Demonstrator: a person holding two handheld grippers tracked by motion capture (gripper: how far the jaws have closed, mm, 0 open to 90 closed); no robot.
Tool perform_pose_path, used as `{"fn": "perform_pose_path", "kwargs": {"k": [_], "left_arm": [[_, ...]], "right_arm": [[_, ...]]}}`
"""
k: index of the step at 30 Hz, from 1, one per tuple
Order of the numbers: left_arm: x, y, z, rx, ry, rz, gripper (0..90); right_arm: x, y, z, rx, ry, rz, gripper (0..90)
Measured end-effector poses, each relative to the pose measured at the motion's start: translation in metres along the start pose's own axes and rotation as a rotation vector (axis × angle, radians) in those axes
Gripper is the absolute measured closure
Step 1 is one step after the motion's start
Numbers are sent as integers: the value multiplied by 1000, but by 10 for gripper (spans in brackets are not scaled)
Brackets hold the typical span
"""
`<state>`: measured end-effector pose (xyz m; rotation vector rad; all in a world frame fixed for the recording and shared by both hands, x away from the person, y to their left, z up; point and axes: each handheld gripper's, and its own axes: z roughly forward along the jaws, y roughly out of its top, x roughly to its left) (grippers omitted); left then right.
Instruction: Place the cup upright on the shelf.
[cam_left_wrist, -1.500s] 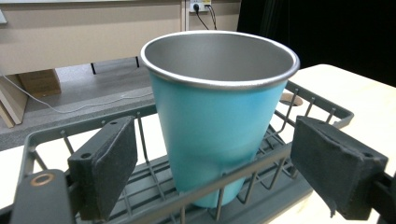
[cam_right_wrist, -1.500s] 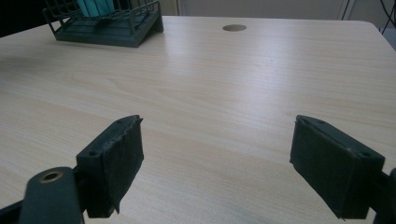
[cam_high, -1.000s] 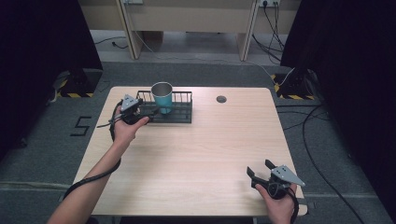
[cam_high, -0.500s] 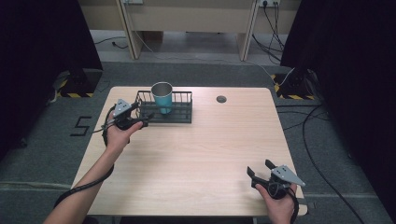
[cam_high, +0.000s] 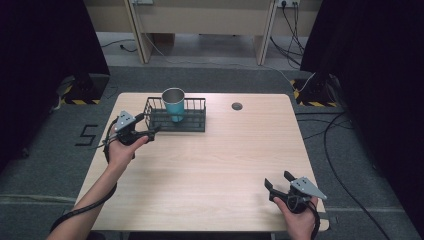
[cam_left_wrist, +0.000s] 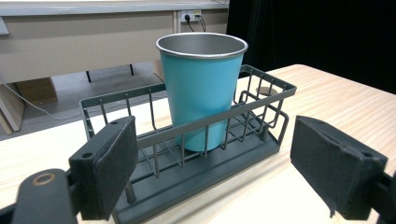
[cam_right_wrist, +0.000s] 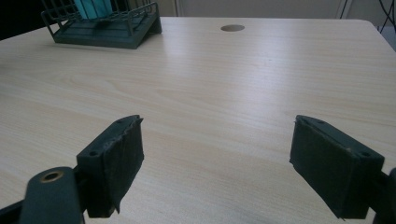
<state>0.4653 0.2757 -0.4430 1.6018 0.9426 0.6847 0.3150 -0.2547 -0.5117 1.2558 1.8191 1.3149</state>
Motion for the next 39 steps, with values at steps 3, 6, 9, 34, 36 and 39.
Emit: {"fn": "perform_pose_path", "kwargs": {"k": [3, 6, 9, 34, 36, 39], "left_arm": [[-1, -1, -6, -3, -2, 2, 146], [-1, -3, -11, -2, -3, 5, 146], [-2, -5, -18, -1, 0, 8, 146], [-11, -36, -61, 18, -8, 6, 147], [-14, -42, -67, 21, -15, 6, 148], [-14, -47, -72, 23, -10, 14, 147]], "right_arm": [[0, 0, 0, 0, 0, 0, 182], [0, 0, 0, 0, -1, 0, 182], [0, 0, 0, 0, -1, -3, 182], [0, 0, 0, 1, -4, 1, 182], [0, 0, 0, 2, -3, -1, 182], [0, 0, 0, 2, -6, -3, 182]]}}
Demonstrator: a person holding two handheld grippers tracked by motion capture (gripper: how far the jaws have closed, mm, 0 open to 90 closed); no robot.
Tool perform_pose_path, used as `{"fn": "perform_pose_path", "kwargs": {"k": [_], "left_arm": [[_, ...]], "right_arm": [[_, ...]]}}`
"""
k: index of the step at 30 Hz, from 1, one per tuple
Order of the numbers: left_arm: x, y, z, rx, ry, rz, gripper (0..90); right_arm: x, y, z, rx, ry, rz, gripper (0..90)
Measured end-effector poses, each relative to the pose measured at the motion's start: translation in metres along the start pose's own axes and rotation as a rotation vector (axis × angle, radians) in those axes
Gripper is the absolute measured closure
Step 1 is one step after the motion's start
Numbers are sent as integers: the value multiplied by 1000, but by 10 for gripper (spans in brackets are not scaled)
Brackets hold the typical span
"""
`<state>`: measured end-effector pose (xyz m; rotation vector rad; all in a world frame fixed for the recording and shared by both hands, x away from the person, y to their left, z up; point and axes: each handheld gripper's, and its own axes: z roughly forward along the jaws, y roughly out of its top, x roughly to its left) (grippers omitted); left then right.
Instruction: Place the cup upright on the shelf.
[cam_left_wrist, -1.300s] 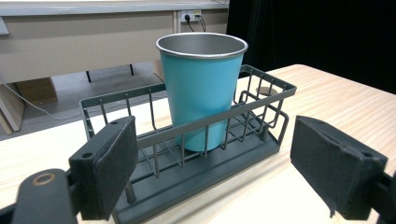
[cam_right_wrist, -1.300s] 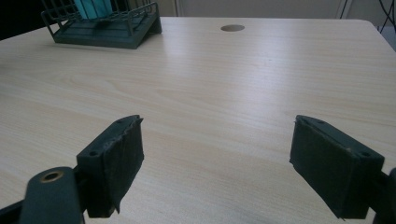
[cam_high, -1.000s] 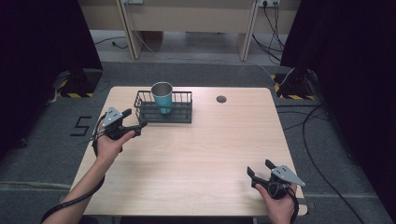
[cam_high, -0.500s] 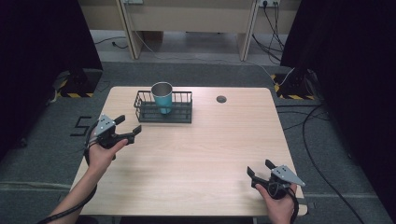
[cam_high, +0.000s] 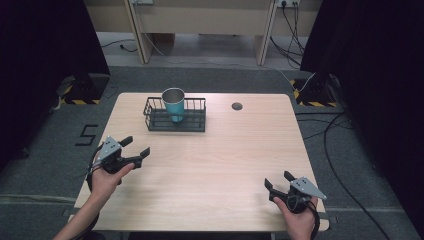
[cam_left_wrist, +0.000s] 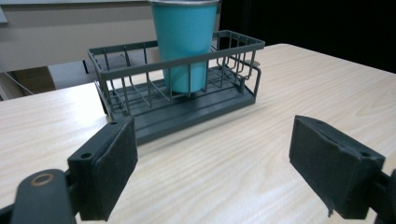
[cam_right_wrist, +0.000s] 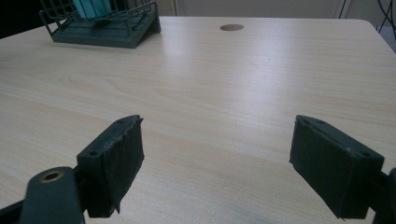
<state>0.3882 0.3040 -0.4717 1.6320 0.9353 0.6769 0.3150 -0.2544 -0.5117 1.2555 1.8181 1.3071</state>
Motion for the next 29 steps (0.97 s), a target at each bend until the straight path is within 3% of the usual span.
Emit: {"fn": "perform_pose_path", "kwargs": {"k": [9, 20, 29], "left_arm": [[4, -18, -11, 41, 5, 0, 146], [9, -44, -20, 67, 36, -48, 148], [15, -48, -24, 53, 52, -55, 155]], "right_arm": [[0, 0, 0, 1, -1, 0, 183], [0, 0, 0, 1, -2, 1, 183], [1, 0, 1, 5, 6, -8, 182]]}}
